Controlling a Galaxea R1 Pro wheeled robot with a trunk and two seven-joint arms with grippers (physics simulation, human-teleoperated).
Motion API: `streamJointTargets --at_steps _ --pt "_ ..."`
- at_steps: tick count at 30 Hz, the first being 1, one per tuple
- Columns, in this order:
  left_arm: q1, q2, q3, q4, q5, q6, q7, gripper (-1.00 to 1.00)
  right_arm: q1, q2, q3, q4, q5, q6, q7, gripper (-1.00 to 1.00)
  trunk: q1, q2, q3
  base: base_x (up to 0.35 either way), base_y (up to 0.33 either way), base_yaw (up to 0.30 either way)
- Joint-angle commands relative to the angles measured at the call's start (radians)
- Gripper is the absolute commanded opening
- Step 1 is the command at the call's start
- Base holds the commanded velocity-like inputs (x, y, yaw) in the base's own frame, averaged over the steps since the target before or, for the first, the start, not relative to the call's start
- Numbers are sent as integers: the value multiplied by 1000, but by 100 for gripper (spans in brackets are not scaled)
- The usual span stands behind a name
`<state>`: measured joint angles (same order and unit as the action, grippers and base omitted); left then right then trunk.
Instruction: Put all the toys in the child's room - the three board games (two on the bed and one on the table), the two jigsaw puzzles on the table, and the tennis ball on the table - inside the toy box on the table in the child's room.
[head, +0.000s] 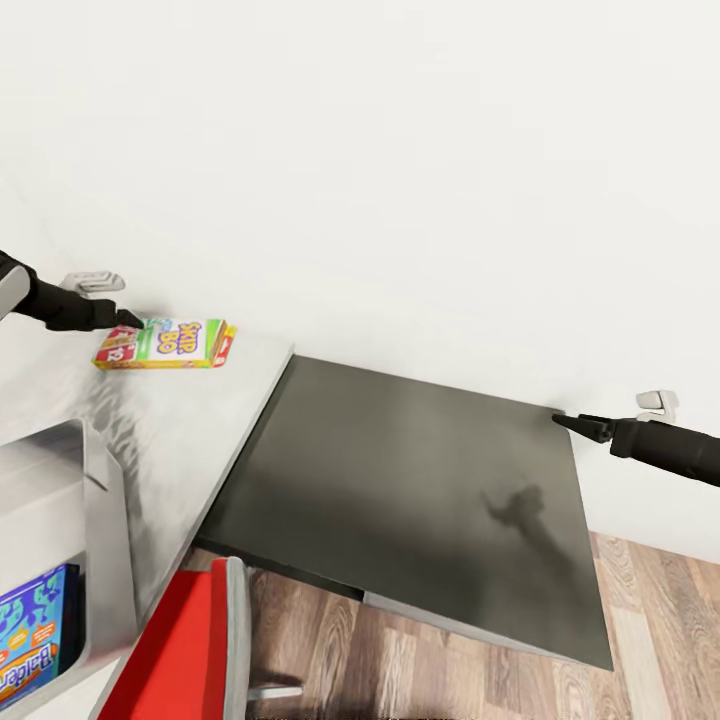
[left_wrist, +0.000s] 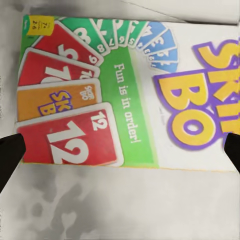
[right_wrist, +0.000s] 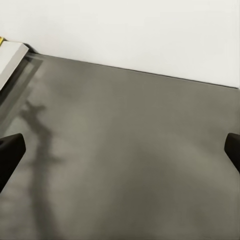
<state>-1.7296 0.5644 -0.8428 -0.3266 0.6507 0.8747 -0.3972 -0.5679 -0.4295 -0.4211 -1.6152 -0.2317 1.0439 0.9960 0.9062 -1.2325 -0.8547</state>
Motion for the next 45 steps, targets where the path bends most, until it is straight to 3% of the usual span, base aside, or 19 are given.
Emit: streamJointTargets --at_steps 1,6,11,23,27,36,42,45 --pt "-3 3 -4 -1 -5 -1 -9 100 -1 0 -1 0 3 3 6 100 0 0 -2 0 0 0" --pt "-10 26 -1 18 2 -57 -15 100 0 0 -1 0 3 3 7 100 0 0 -10 0 0 0" --pt "-12 31 1 73 10 -101 -16 100 1 0 -1 0 3 3 7 100 0 0 -18 0 0 0" --pt "-18 32 5 91 12 -156 -17 100 2 0 -1 0 3 3 7 100 0 0 -37 0 0 0" --pt "-17 32 46 92 12 -167 -17 100 3 0 -1 0 3 3 7 100 0 0 -44 0 0 0" --pt "-11 55 77 97 11 -202 -14 100 5 -1 -3 0 3 3 7 100 0 0 -58 0 0 0" --pt "-5 66 148 109 11 -239 -8 100 6 -2 -4 0 3 3 7 100 0 0 -68 0 0 0" --pt "-3 67 166 116 11 -257 -6 100 7 -2 -4 0 3 3 7 100 0 0 -72 0 0 0"
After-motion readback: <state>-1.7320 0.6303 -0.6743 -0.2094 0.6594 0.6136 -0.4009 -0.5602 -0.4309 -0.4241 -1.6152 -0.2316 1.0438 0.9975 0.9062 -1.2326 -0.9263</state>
